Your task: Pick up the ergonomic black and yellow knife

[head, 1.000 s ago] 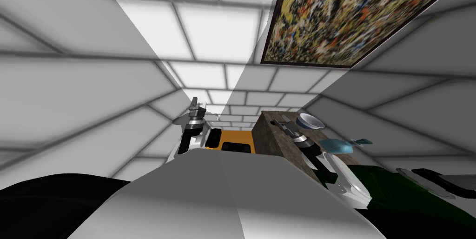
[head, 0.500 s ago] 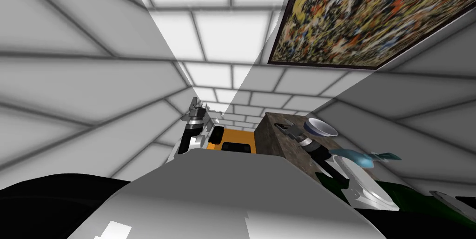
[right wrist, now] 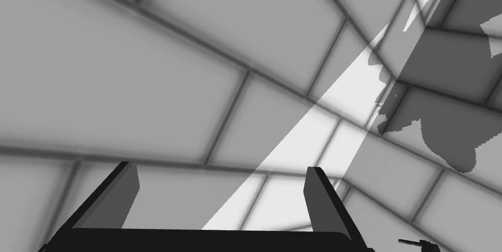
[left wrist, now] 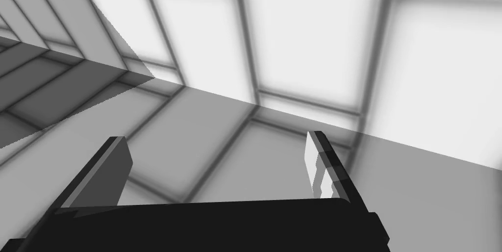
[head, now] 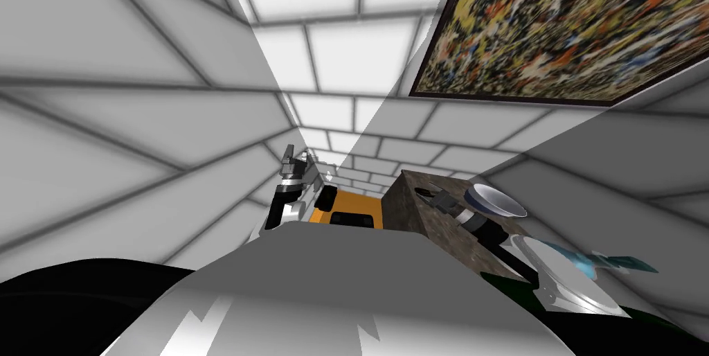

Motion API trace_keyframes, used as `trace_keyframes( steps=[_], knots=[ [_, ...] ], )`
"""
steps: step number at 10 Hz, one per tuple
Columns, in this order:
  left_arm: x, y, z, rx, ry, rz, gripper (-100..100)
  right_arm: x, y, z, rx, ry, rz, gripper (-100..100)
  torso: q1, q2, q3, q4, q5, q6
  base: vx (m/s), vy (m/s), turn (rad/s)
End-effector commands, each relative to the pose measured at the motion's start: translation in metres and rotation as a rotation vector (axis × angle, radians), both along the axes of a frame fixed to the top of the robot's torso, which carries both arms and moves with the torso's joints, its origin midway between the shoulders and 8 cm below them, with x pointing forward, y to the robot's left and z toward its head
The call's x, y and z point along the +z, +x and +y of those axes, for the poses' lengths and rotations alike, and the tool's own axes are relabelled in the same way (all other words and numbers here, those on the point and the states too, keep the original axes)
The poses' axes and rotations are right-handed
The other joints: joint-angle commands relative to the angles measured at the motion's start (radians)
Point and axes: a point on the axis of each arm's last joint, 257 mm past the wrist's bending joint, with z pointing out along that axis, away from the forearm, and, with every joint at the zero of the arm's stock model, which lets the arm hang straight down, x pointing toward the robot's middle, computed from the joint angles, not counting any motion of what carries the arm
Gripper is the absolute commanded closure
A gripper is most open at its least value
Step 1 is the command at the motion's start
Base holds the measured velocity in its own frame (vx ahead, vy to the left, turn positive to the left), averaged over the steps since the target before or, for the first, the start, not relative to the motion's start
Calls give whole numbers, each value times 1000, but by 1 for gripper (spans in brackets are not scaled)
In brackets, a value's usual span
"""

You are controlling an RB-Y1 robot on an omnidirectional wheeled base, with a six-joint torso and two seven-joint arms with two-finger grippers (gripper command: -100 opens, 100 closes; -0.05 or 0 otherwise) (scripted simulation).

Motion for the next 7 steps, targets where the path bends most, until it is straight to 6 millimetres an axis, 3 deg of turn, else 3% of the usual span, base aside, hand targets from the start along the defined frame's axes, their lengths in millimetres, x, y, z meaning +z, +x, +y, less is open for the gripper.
trace_keyframes(
  steps=[1,2,3,4,5,6,7],
  knots=[
    [0,0,0,0,0,0,0,-15,-14,-27,-1,-97,58,-100,0,0,0,0,0,0,-14,8,221],
    [0,0,0,0,0,0,0,-17,-14,-28,-1,-106,64,-100,0,0,0,0,0,-1,-9,0,103],
    [0,0,0,0,0,0,0,-26,-25,-48,7,-183,108,-100,0,0,0,0,0,0,-5,7,196],
    [0,0,0,0,0,0,0,-30,-27,-51,0,-187,119,-100,0,-1,0,0,0,-1,-2,3,116],
    [0,0,0,0,0,0,0,-40,-41,-75,0,-257,173,-100,0,-1,0,0,0,0,2,9,180],
    [0,0,0,0,0,0,0,-42,-41,-75,1,-263,177,-100,0,-1,-1,0,0,-1,4,5,135],
    [0,0,0,0,0,0,0,-51,-56,-98,1,-328,233,-100,1,-1,-1,0,0,0,10,10,189]
  ],
)
